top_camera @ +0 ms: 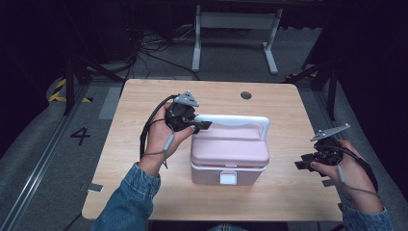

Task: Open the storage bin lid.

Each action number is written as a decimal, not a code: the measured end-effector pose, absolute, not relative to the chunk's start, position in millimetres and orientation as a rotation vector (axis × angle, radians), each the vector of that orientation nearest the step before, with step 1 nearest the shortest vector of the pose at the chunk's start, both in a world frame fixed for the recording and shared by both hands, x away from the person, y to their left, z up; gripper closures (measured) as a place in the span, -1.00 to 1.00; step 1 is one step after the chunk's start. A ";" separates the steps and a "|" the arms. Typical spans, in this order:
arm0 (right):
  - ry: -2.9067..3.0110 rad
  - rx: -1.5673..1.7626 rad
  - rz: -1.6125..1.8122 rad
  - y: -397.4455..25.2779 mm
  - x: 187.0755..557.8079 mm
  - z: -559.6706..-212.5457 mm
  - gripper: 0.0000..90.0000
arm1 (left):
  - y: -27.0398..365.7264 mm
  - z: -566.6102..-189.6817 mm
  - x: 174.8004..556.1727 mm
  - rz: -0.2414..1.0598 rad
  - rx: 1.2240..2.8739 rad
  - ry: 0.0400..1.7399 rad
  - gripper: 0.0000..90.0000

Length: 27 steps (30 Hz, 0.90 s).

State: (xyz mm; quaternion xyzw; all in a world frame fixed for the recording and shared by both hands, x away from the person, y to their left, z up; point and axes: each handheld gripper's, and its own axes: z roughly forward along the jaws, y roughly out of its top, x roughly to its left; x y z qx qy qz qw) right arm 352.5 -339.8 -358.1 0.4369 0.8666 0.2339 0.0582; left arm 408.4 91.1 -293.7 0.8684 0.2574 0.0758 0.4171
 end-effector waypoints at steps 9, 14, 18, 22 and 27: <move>2.618 1.314 0.719 -340.1 351.6 -356.2 0.28 | 84.7 -281.5 410.4 0.278 2.213 0.652 0.56; 2.615 1.307 0.729 -341.0 351.2 -354.6 0.28 | 84.0 -278.6 417.3 0.284 2.202 0.670 0.56; 2.609 1.307 0.747 -341.6 350.6 -353.2 0.28 | 83.4 -277.6 423.6 0.273 2.182 0.694 0.56; 2.608 1.295 0.762 -341.1 350.4 -352.4 0.29 | 83.7 -276.6 429.9 0.276 2.180 0.708 0.55; 2.610 1.248 0.816 -337.9 348.8 -348.6 0.30 | 84.9 -276.8 437.4 0.257 2.154 0.731 0.55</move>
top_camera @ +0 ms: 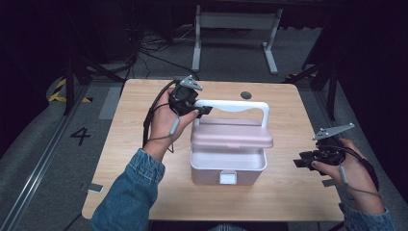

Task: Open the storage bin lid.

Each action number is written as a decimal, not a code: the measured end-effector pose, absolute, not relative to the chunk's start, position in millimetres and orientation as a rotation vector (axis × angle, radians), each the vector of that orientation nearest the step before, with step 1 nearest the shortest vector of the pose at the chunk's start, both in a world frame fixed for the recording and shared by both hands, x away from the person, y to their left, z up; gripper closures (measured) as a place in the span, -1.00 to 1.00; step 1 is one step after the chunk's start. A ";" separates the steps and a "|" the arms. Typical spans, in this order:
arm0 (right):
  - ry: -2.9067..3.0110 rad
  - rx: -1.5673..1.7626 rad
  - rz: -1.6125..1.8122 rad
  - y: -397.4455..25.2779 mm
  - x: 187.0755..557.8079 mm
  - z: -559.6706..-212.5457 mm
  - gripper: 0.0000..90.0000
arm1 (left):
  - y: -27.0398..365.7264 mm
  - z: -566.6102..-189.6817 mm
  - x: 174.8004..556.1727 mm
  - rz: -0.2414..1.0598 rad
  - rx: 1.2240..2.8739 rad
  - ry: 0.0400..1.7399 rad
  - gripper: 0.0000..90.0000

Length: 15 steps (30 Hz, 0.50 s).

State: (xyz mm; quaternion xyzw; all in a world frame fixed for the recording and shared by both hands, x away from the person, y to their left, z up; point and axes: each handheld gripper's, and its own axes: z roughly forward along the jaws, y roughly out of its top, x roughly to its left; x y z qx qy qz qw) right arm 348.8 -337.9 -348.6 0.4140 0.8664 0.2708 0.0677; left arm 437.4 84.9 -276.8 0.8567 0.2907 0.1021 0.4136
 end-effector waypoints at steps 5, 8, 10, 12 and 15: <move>2.601 1.204 0.864 -335.1 347.0 -344.6 0.32 | 87.1 -276.9 446.2 0.219 2.128 0.748 0.56; 2.585 1.195 0.885 -334.2 345.9 -342.0 0.34 | 87.0 -276.5 449.9 0.217 2.128 0.755 0.56; 2.571 1.190 0.904 -333.2 345.3 -340.4 0.35 | 87.4 -276.3 453.2 0.205 2.123 0.763 0.56; 2.559 1.174 0.922 -331.4 344.9 -339.1 0.36 | 87.9 -276.1 456.3 0.195 2.120 0.765 0.56; 2.548 1.140 0.955 -326.7 343.9 -336.2 0.36 | 88.3 -276.5 460.4 0.174 2.107 0.780 0.56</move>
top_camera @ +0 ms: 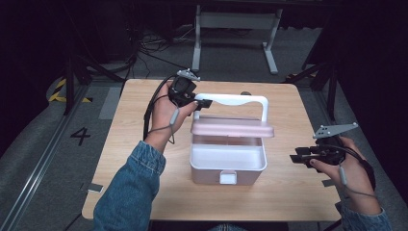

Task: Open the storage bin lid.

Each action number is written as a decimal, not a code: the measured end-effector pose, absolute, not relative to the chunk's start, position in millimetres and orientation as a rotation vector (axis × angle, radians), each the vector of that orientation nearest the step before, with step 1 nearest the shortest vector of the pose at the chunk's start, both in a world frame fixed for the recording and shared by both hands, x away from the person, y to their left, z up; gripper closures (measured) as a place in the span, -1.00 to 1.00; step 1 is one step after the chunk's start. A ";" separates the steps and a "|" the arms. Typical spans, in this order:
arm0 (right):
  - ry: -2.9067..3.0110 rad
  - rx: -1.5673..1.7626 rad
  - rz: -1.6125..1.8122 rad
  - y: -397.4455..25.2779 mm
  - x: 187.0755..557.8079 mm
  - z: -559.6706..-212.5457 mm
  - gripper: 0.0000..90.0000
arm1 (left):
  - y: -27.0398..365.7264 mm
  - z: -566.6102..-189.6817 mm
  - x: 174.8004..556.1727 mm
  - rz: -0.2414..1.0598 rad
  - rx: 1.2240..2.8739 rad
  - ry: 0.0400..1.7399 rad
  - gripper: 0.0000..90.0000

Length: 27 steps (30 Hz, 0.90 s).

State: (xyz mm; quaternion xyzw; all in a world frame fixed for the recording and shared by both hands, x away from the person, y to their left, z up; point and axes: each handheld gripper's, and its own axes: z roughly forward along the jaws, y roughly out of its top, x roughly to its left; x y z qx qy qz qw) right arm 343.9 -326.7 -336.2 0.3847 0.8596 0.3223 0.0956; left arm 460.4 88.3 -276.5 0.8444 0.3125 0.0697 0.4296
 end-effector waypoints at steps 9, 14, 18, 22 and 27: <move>2.526 1.098 1.034 -316.9 342.8 -330.6 0.39 | 87.0 -275.2 475.0 0.159 2.120 0.812 0.57; 2.510 1.063 1.094 -309.3 342.8 -326.8 0.49 | 87.8 -277.8 479.2 0.143 2.100 0.822 0.58; 2.469 1.048 1.178 -304.7 342.3 -322.1 0.78 | 87.8 -278.0 479.9 0.155 2.103 0.821 0.58; 2.407 1.002 1.315 -298.9 342.8 -317.7 0.99 | 87.3 -278.3 478.8 0.163 2.101 0.822 0.58; 2.364 0.932 1.433 -290.1 346.7 -316.4 1.00 | 87.5 -278.4 477.8 0.168 2.101 0.823 0.58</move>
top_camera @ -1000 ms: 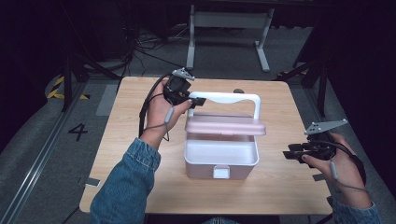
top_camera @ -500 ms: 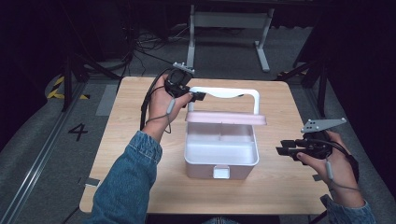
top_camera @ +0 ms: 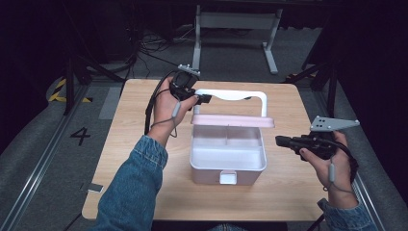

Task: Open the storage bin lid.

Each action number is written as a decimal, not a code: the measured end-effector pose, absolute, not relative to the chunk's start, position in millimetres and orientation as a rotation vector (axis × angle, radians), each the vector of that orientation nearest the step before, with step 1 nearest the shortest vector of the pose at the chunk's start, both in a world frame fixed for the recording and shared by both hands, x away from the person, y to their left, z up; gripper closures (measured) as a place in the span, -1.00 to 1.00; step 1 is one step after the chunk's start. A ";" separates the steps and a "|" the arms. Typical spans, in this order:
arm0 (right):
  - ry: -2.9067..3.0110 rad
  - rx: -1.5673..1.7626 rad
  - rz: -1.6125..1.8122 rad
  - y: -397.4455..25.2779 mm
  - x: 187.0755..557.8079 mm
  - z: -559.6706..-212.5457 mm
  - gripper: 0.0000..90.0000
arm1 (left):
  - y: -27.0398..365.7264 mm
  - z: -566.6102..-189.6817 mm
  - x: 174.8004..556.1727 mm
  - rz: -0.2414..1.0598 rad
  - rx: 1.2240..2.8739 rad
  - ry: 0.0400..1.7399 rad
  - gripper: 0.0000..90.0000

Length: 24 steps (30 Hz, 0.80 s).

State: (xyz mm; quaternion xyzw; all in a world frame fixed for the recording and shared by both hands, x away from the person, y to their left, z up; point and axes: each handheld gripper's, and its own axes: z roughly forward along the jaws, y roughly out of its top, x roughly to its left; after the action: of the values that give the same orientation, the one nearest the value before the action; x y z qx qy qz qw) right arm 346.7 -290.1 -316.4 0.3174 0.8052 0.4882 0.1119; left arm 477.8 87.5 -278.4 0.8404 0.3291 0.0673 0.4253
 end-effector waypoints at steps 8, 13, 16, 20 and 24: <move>2.336 0.880 1.542 -274.2 357.0 -315.5 1.00 | 89.0 -280.5 480.8 0.156 2.079 0.832 0.59; 2.268 0.841 1.616 -268.0 359.5 -310.4 1.00 | 89.4 -280.8 477.6 0.158 2.071 0.829 0.59; 2.261 0.831 1.623 -266.8 359.9 -309.9 1.00 | 91.0 -280.9 476.3 0.157 2.077 0.823 0.59; 2.261 0.820 1.624 -264.5 360.5 -310.4 1.00 | 92.6 -282.3 471.2 0.135 2.077 0.799 0.38; 2.255 0.808 1.621 -264.0 360.9 -310.0 1.00 | 99.2 -278.6 462.8 0.225 2.048 0.820 0.16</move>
State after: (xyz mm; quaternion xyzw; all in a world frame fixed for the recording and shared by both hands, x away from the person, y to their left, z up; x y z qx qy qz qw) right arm 360.9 -264.0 -310.0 0.2773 0.7735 0.5562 0.1243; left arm 462.8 99.2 -278.6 0.8268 0.3311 0.0909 0.4457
